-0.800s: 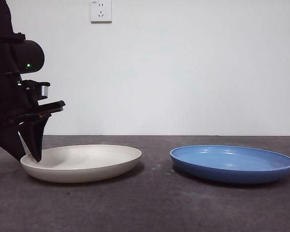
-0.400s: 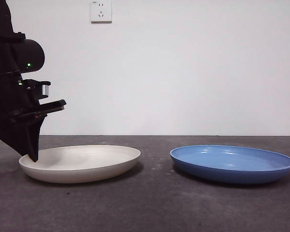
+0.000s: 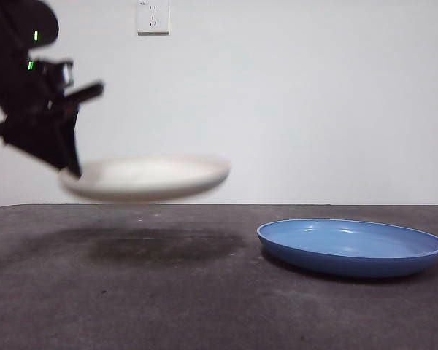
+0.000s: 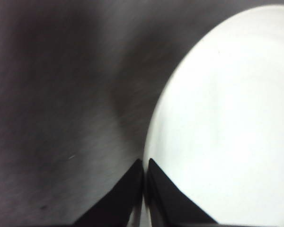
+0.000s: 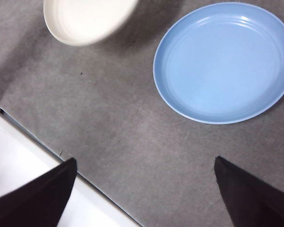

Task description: Pick up the white plate, put it on the blue plate, put it on desk

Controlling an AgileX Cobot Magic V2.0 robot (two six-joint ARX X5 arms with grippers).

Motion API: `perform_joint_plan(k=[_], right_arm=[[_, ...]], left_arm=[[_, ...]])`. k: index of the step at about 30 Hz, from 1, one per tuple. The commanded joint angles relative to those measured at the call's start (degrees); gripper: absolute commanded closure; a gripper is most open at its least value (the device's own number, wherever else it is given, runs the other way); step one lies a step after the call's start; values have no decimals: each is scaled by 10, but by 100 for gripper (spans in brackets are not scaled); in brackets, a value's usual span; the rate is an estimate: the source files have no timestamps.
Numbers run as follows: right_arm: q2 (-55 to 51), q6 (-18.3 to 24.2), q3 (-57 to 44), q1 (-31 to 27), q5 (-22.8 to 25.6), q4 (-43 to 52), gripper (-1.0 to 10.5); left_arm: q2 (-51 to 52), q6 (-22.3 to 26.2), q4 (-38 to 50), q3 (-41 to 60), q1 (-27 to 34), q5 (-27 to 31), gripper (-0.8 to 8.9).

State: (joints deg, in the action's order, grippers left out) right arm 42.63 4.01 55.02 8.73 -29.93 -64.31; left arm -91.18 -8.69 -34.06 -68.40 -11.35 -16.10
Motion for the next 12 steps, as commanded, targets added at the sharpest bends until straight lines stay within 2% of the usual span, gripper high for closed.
perform_joint_plan(k=[1,7,12], right_arm=[[3,-7,11,2,-1,4,480],[-1,-37,18,2,3,14,480],[-2,-43,58,2,34,12,480]], left_arm=[[10,-14,1,-28,-20,-16,805],[7,-21,3,-74,-83,-13,805],[-13,-39,34,-92,-140,15,804]])
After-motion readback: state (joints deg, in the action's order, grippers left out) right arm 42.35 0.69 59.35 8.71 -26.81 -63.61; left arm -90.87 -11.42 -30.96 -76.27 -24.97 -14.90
